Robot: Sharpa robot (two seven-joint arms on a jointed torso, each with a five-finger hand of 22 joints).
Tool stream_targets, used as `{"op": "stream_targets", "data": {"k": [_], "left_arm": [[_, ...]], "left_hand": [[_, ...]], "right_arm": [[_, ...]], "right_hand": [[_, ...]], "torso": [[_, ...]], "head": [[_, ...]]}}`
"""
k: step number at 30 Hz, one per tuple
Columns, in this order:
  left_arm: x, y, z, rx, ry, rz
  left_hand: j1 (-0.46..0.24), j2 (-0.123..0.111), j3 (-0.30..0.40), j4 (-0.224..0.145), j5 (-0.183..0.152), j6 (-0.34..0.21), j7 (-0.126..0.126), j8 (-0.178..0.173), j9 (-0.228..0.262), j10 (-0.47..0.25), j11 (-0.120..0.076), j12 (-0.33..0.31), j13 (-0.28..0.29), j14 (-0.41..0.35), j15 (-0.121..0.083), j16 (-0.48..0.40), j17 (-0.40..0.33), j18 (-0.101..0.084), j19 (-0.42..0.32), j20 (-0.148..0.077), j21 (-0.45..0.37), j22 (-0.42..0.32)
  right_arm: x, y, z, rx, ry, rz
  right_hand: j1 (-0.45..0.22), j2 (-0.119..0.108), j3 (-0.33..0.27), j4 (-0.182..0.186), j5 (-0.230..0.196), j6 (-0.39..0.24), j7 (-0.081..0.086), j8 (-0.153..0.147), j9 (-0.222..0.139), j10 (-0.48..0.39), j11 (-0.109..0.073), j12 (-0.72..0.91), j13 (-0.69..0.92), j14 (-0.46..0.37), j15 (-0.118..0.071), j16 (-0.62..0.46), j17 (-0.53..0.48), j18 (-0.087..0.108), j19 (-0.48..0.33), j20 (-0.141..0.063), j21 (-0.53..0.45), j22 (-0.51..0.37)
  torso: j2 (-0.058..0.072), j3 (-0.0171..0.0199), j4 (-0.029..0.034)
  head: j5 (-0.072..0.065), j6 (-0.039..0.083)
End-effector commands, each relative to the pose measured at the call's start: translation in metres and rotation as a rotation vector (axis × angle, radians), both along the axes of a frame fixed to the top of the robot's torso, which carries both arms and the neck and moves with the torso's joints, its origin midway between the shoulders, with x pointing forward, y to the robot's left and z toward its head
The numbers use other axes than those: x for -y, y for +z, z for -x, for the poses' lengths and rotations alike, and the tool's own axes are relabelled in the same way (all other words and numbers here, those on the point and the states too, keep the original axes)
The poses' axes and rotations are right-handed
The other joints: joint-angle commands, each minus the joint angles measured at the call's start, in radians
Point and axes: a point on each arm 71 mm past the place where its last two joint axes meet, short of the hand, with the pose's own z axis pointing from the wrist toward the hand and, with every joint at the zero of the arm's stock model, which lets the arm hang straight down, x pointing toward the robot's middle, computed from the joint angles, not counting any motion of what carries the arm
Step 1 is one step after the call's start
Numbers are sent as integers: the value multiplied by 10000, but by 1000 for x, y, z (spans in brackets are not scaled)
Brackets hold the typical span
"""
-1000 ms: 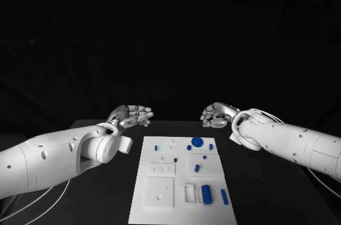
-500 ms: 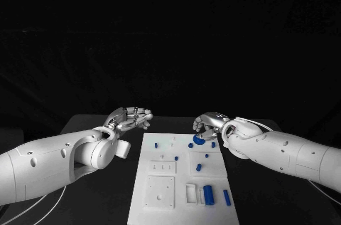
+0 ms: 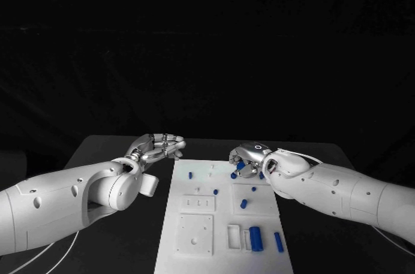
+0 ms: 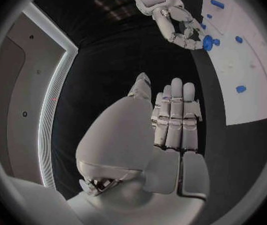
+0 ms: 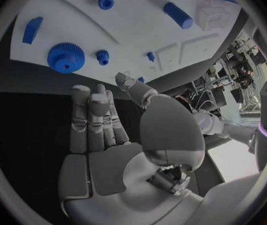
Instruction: Assemble the parts on the task board
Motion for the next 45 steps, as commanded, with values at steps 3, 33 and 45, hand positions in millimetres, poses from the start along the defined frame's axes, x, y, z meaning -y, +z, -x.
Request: {"op": "stream_targets", "data": {"k": [3,33,45], "left_arm": [[4,3,2,65,-232,211],[1,5,1,23,-172,252],[2,5,0,10,-176,252]], "left_hand": [[-111,18,67,-15,-67,30,6,-32,-12,-87,-15,-46,-11,-42,8,-63,19,133,-92,3,65,181],[-181,34,99,-14,-67,44,18,-39,-23,-69,-8,-70,-14,-34,13,-90,43,138,-107,10,74,179],[-194,37,109,-14,-67,48,24,-41,-26,-62,-7,-76,-14,-26,11,-92,52,141,-106,9,80,179]], "right_arm": [[4,-4,-2,156,-167,481],[7,-15,-1,-74,-212,873],[-1,-15,1,-114,-40,845]], "right_hand": [[9,-117,83,17,-79,-92,19,-64,-20,-120,15,-56,-49,-38,80,71,-51,387,519,-413,5,-6],[-9,-46,216,42,-142,20,10,-51,-4,15,-13,13,-118,-90,54,215,-211,387,543,-382,-32,-15],[-156,94,364,94,-401,492,-69,110,94,661,-219,203,8,-134,-145,391,-454,387,582,-385,-39,11]], "torso": [[185,-13,65],[503,-31,41],[561,-49,26]], "head": [[15,14],[71,89],[84,93]]}}
